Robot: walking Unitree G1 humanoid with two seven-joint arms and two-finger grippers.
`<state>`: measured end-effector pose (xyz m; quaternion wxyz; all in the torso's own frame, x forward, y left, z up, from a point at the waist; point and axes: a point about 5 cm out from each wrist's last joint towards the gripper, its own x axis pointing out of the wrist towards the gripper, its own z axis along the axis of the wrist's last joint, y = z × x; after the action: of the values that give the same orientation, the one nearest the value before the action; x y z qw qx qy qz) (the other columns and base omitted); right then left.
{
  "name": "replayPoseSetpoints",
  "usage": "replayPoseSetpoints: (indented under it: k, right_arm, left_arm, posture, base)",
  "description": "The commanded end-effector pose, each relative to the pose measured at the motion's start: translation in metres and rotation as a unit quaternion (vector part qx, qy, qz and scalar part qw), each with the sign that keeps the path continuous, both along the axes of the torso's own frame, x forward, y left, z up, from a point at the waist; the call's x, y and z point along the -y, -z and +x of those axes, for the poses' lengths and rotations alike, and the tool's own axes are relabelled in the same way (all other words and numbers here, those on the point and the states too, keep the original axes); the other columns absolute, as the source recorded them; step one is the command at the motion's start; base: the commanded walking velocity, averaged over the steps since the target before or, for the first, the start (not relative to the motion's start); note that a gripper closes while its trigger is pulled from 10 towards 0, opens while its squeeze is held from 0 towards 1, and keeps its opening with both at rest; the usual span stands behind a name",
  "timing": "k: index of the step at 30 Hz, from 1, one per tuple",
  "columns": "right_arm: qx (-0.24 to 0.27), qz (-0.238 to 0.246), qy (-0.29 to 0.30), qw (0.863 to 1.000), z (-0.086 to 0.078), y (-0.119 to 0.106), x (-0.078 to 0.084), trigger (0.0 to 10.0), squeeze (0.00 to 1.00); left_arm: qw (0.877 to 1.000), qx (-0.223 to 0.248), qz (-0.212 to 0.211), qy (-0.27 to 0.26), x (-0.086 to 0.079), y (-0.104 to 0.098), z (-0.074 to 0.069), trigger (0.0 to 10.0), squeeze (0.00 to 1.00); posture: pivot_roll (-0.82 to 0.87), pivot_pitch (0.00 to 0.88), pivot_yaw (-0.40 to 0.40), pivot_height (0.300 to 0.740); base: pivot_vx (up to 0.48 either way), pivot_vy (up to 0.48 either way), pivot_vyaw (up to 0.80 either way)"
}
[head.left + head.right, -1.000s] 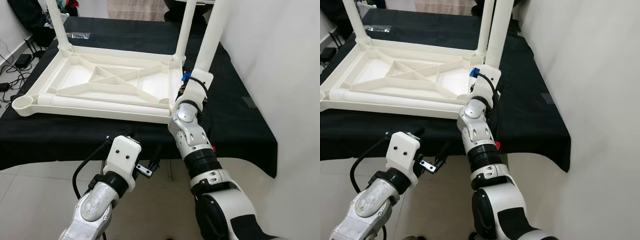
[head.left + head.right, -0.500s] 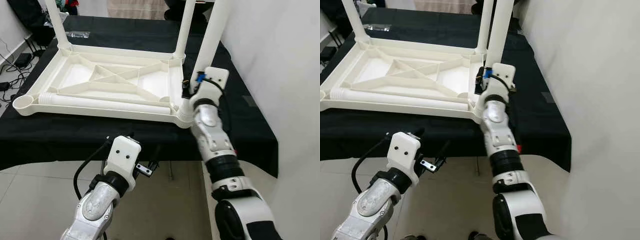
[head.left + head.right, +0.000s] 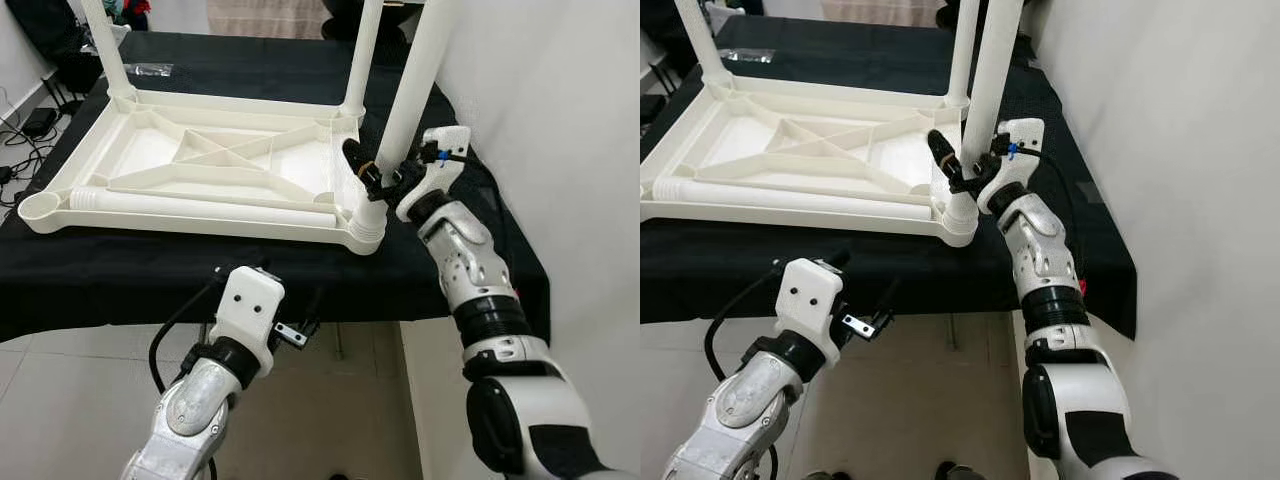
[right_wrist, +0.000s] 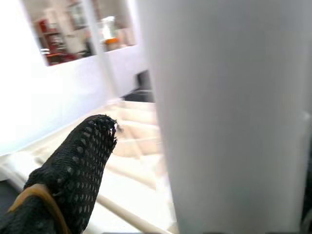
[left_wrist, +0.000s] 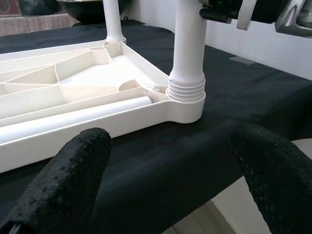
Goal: Building children table
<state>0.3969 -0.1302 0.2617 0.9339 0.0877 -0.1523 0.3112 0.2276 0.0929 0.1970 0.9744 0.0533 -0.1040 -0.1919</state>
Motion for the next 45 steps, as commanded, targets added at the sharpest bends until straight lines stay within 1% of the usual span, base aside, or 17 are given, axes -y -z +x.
replayPoseSetpoints:
  k: [1, 4, 12, 13, 14, 15, 21, 24, 27, 30, 32, 33, 34, 36, 37, 40, 45]
  right_arm:
    - [-0.002, -0.001, -0.039, 0.999, 0.001, -0.002, -0.004, 10.0, 0.0]
    - [-0.006, -0.032, -0.091, 0.995, 0.002, -0.001, -0.013, 10.0, 0.0]
    - [-0.022, -0.063, -0.109, 0.992, 0.005, 0.002, -0.017, 10.0, 0.0]
    - [-0.018, -0.065, -0.11, 0.992, 0.006, 0.001, -0.017, 4.5, 0.0]
    - [-0.018, -0.065, -0.11, 0.992, 0.006, 0.001, -0.017, 4.5, 0.0]
    - [-0.018, -0.063, -0.108, 0.992, 0.007, 0.0, -0.016, 0.0, 0.0]
    - [-0.016, -0.052, -0.103, 0.993, 0.009, -0.004, -0.016, 0.0, 0.0]
    - [-0.031, -0.044, 0.033, 0.998, 0.017, 0.003, -0.005, 0.0, 0.0]
    - [-0.032, -0.053, 0.056, 0.996, 0.018, 0.004, -0.002, 0.0, 0.0]
    - [-0.089, -0.042, 0.236, 0.967, 0.023, 0.019, 0.023, 0.0, 0.0]
    - [-0.089, -0.042, 0.236, 0.967, 0.023, 0.019, 0.023, 0.0, 0.0]
    - [-0.112, -0.017, 0.334, 0.936, 0.02, 0.027, 0.036, 0.0, 0.0]
    - [-0.112, -0.017, 0.334, 0.936, 0.02, 0.027, 0.036, 0.0, 0.0]
    - [-0.132, 0.025, 0.448, 0.884, 0.008, 0.038, 0.037, 0.0, 0.0]
    - [-0.136, 0.039, 0.476, 0.868, 0.003, 0.041, 0.033, 0.0, 0.0]
    - [-0.147, 0.056, 0.503, 0.85, -0.003, 0.045, 0.017, 0.0, 0.0]
    - [-0.164, 0.062, 0.513, 0.84, -0.006, 0.049, 0.006, 0.0, 0.0]
  left_arm:
    - [1.0, -0.002, 0.0, 0.002, 0.002, 0.001, -0.002, 10.0, 0.0]
    - [1.0, -0.002, 0.0, 0.002, 0.002, 0.0, -0.003, 10.0, 0.0]
    - [1.0, -0.002, 0.0, -0.001, 0.002, 0.0, -0.005, 10.0, 0.0]
    - [1.0, -0.002, 0.0, -0.001, 0.001, 0.0, -0.005, 10.0, 0.0]
    - [1.0, -0.002, 0.0, -0.001, 0.001, 0.0, -0.005, 10.0, 0.0]
    - [1.0, -0.003, 0.001, -0.001, 0.001, 0.0, -0.006, 10.0, 0.0]
    - [1.0, -0.004, 0.0, -0.001, 0.002, 0.002, -0.007, 10.0, 0.0]
    - [1.0, -0.002, 0.001, -0.002, 0.002, 0.002, -0.003, 10.0, 0.0]
    - [1.0, -0.002, 0.001, -0.003, 0.002, 0.002, -0.003, 10.0, 0.0]
    - [1.0, -0.001, 0.001, -0.003, 0.001, 0.002, -0.001, 10.0, 0.0]
    - [1.0, -0.001, 0.001, -0.003, 0.001, 0.002, -0.001, 10.0, 0.0]
    - [1.0, 0.0, 0.002, -0.002, 0.001, 0.002, -0.001, 10.0, 0.0]
    - [1.0, 0.0, 0.002, -0.002, 0.001, 0.002, -0.001, 10.0, 0.0]
    - [1.0, 0.001, 0.001, 0.0, 0.002, 0.002, 0.0, 10.0, 0.0]
    - [1.0, 0.002, 0.0, 0.0, 0.003, 0.002, 0.0, 10.0, 0.0]
    - [1.0, 0.002, -0.002, 0.0, 0.004, 0.001, 0.0, 10.0, 0.0]
    - [1.0, 0.003, -0.003, -0.001, 0.004, 0.0, 0.0, 10.0, 0.0]
  posture:
    - [0.11, 0.195, -0.117, 0.74]
    - [0.11, 0.195, -0.122, 0.74]
    - [0.12, 0.198, -0.128, 0.74]
    - [0.12, 0.197, -0.128, 0.74]
    - [0.12, 0.197, -0.128, 0.74]
    - [0.12, 0.191, -0.128, 0.74]
    - [0.12, 0.182, -0.129, 0.74]
    - [0.12, 0.174, -0.126, 0.74]
    - [0.12, 0.174, -0.126, 0.74]
    - [0.11, 0.178, -0.121, 0.74]
    - [0.11, 0.178, -0.121, 0.74]
    - [0.1, 0.181, -0.116, 0.74]
    - [0.1, 0.181, -0.116, 0.74]
    - [0.09, 0.185, -0.112, 0.74]
    - [0.1, 0.186, -0.115, 0.74]
    - [0.1, 0.188, -0.116, 0.74]
    - [0.1, 0.189, -0.116, 0.74]
  base:
    - [0.0, 0.0, 0.0]
    - [0.0, 0.0, 0.0]
    - [0.0, 0.0, 0.0]
    - [0.0, 0.0, 0.0]
    - [0.0, 0.0, 0.0]
    - [0.0, 0.0, 0.0]
    - [0.0, 0.0, 0.0]
    - [0.0, 0.0, 0.0]
    - [0.0, 0.0, 0.0]
    - [0.0, 0.0, 0.0]
    - [0.0, 0.0, 0.0]
    - [0.0, 0.0, 0.0]
    - [0.0, 0.0, 0.0]
    - [0.0, 0.0, 0.0]
    - [0.0, 0.0, 0.0]
    - [0.0, 0.0, 0.0]
    - [0.0, 0.0, 0.0]
